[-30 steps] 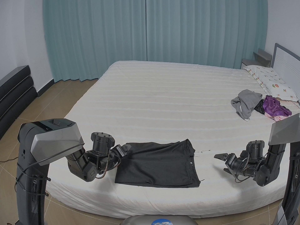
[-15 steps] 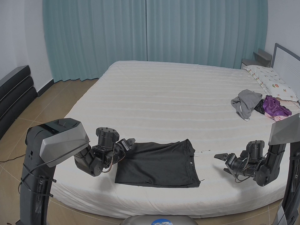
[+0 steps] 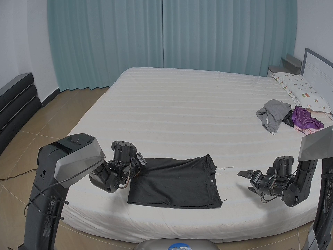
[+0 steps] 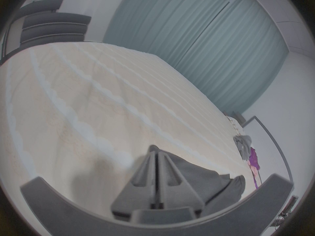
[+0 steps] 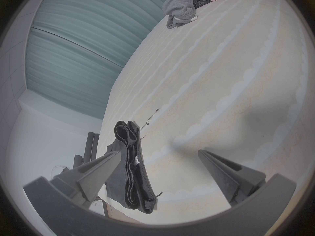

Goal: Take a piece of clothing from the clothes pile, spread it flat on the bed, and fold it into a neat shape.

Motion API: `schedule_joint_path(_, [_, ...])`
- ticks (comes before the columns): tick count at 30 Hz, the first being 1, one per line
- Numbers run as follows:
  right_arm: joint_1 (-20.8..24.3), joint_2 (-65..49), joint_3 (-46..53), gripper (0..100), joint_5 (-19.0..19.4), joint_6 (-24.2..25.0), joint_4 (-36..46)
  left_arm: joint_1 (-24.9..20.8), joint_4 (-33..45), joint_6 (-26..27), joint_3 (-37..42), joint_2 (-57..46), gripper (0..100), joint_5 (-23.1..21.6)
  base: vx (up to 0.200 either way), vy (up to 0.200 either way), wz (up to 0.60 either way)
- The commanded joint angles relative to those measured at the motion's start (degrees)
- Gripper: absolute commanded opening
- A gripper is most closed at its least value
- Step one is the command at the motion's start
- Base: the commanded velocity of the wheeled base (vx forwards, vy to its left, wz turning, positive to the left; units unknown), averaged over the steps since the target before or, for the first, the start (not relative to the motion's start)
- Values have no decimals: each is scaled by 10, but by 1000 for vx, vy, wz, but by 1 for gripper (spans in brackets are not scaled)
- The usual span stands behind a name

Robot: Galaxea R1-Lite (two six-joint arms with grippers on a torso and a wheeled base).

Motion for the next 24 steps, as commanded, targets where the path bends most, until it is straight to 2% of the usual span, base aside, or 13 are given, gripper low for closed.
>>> schedule_joint_path(1, [0, 1, 0, 100, 0, 0, 0, 8, -2, -11, -10, 7, 0, 21, 0, 0, 0])
schedule_joint_path(5, [0, 1, 0, 100, 0, 0, 0, 18, -2, -34, -10, 1, 0, 27, 0, 0, 0])
schedule_joint_path(24, [0, 1, 0, 100, 0, 1, 0, 39, 0, -36, -3, 0, 0, 25, 0, 0, 0])
